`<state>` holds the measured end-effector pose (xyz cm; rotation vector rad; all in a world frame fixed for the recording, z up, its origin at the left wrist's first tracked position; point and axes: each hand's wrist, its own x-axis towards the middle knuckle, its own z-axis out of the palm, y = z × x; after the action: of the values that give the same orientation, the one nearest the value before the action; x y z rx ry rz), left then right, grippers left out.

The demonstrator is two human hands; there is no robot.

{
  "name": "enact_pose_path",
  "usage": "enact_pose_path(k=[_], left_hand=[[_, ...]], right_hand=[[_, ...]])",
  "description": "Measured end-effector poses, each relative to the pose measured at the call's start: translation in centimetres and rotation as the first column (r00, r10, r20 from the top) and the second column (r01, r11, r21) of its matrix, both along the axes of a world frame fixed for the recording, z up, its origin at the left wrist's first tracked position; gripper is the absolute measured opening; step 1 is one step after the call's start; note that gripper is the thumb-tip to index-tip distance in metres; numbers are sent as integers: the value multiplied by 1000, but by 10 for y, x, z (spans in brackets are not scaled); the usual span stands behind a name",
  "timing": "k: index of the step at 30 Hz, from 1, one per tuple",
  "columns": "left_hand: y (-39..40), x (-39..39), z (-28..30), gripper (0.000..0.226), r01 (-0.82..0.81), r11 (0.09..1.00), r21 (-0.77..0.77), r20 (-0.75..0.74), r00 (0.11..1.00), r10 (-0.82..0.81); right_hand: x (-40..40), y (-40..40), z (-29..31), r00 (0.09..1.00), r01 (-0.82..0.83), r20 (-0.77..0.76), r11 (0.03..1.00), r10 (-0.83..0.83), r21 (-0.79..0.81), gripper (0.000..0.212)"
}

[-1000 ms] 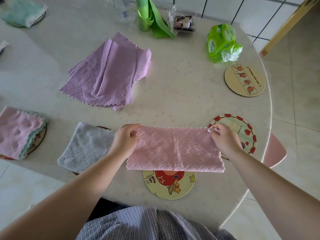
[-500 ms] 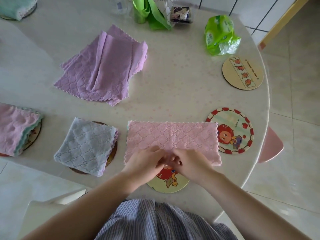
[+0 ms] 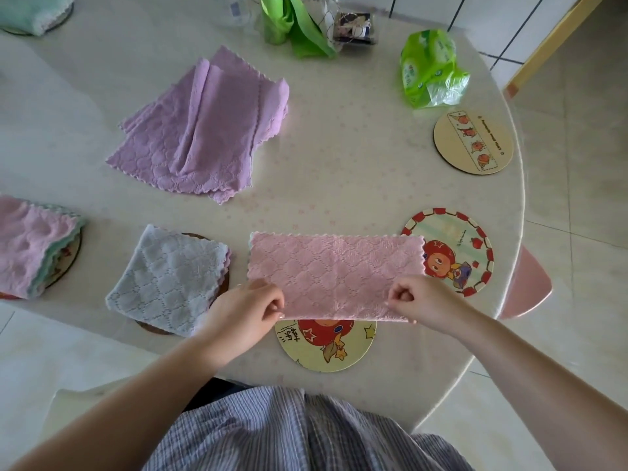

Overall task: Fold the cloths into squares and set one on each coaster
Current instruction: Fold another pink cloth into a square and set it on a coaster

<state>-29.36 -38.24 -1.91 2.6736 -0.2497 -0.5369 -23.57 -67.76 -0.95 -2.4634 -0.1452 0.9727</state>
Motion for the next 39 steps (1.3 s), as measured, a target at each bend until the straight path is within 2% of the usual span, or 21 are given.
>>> enact_pose_path(k=[4, 8, 14, 18, 21, 25, 27, 29, 31, 33, 34, 35, 36, 37, 39], left_hand=[[-38, -1, 4, 18, 162, 979, -121, 49, 986, -157], [-62, 4, -8, 23, 179, 972, -150, 119, 980, -162], [-64, -4, -20, 13, 174, 974, -145, 224, 965, -139], [-69, -1, -20, 8, 115, 978, -173, 202, 976, -79], [-67, -1, -15, 10, 89, 975, -206, 185, 981, -51], [-56, -5, 4, 5, -30, 949, -313, 160, 984, 84], [-48, -7, 13, 5, -176, 889, -424, 66, 972, 224], [-42, -7, 22, 5, -377, 733, -566, -80, 910, 407], [-40, -6, 29, 7, -583, 456, -672, -322, 785, 530], [-40, -4, 33, 10, -727, 157, -669, -605, 655, 452], [-41, -4, 32, 11, -762, 66, -645, -687, 615, 387], [-42, -6, 31, 12, -776, 21, -631, -725, 599, 339], [-42, -7, 29, 13, -777, 27, -629, -730, 602, 323], [-42, -7, 26, 17, -767, 95, -634, -702, 623, 344], [-39, -7, 22, 33, -712, 311, -630, -594, 699, 397]], right_hand=[[34, 46, 1, 976, 41, 209, 993, -63, 109, 11], [67, 79, -6, 938, -52, 342, 998, 56, -19, 24], [85, 93, -21, 958, -91, 246, 972, 145, -219, 12], [83, 100, -17, 951, -155, 214, 941, 225, -301, 13], [82, 96, -7, 957, -156, 213, 967, 199, -201, 10], [75, 80, 15, 980, -38, 196, 999, 32, 28, 4], [71, 71, 24, 976, 72, 197, 989, -97, 130, 3], [65, 62, 31, 960, 160, 193, 962, -204, 221, 5], [54, 56, 36, 954, 214, 144, 933, -264, 290, 7], [38, 52, 37, 951, 251, 91, 910, -295, 329, 9], [30, 52, 37, 953, 258, 67, 907, -296, 334, 11], [22, 51, 34, 954, 265, 43, 902, -297, 341, 13], [16, 52, 32, 954, 274, 22, 895, -301, 352, 16], [9, 52, 31, 953, 283, 1, 886, -304, 368, 20], [-3, 51, 30, 951, 289, -25, 859, -308, 423, 34]])
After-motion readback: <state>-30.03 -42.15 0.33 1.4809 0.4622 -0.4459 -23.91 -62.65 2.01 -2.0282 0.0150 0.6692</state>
